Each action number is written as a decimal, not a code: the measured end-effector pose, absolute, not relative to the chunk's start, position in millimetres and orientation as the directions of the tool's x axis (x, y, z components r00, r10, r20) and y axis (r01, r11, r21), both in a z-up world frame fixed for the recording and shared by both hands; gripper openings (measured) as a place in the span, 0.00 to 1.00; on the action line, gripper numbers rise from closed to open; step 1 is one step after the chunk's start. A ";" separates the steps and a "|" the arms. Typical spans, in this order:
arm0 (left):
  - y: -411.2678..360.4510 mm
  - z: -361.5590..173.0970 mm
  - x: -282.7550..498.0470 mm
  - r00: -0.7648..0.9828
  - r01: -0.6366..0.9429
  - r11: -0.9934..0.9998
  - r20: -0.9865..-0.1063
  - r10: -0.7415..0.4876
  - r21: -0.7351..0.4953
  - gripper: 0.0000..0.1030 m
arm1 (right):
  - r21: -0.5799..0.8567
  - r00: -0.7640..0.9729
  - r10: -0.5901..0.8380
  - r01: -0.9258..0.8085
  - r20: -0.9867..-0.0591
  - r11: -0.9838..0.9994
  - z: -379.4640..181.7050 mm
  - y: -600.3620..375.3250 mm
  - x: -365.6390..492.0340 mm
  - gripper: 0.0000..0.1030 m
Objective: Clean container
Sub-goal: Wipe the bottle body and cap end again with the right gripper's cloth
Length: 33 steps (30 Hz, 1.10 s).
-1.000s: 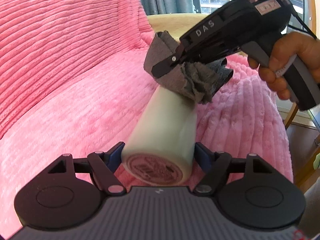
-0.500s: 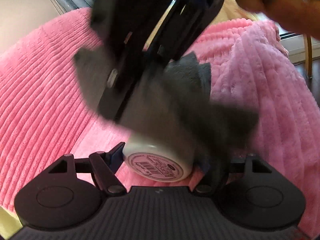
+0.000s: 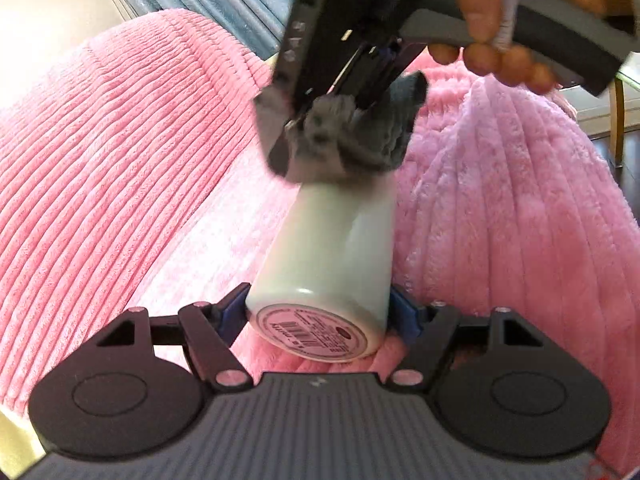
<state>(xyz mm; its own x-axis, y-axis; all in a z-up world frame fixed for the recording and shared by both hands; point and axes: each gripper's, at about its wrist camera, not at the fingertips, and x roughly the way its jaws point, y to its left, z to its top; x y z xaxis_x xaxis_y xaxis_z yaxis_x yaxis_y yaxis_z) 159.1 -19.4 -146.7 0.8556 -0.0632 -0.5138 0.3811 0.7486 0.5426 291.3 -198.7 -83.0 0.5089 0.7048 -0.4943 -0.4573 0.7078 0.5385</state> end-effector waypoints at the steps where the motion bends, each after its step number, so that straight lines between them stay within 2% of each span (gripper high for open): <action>1: -18.5 -145.6 160.5 0.854 0.382 0.751 -0.516 -0.066 0.538 0.72 | 0.546 0.526 0.693 -0.434 -0.493 0.717 -84.0 -206.5 294.8 0.00; 3: -14.2 -140.7 166.7 0.839 0.391 0.774 -0.538 -0.079 0.497 0.73 | 0.535 0.551 0.671 -0.415 -0.496 0.736 -85.2 -212.2 296.5 0.01; 7: 7.5 -130.5 183.0 0.774 0.428 0.849 -0.611 -0.167 0.310 0.73 | 0.550 0.569 0.669 -0.400 -0.478 0.733 -87.3 -217.9 289.7 0.01; 9: 10.7 -130.5 187.3 0.763 0.441 0.852 -0.617 -0.192 0.281 0.71 | 0.571 0.573 0.672 -0.383 -0.469 0.726 -89.3 -219.8 289.0 0.01; 14: -7.9 -136.3 183.8 0.800 0.449 0.788 -0.583 -0.143 0.423 0.70 | 0.551 0.564 0.674 -0.405 -0.478 0.729 -80.2 -213.1 276.0 0.05; 18: -15.8 -143.8 179.3 0.823 0.442 0.738 -0.557 -0.108 0.509 0.71 | 0.582 0.429 0.789 -0.532 -0.440 0.615 -62.7 -192.2 243.6 0.04; 22: -26.3 -148.7 165.7 0.841 0.430 0.685 -0.537 -0.066 0.589 0.70 | 0.608 0.315 0.843 -0.587 -0.436 0.534 -67.9 -158.8 229.4 0.04; 30: -28.0 -150.9 171.1 0.844 0.421 0.686 -0.533 -0.057 0.594 0.71 | 0.619 0.403 0.799 -0.506 -0.447 0.601 -88.2 -166.5 268.7 0.00; 33: -27.1 -151.4 172.6 0.851 0.417 0.690 -0.520 -0.069 0.591 0.71 | 0.544 0.478 0.736 -0.496 -0.480 0.677 -85.7 -176.3 278.1 0.00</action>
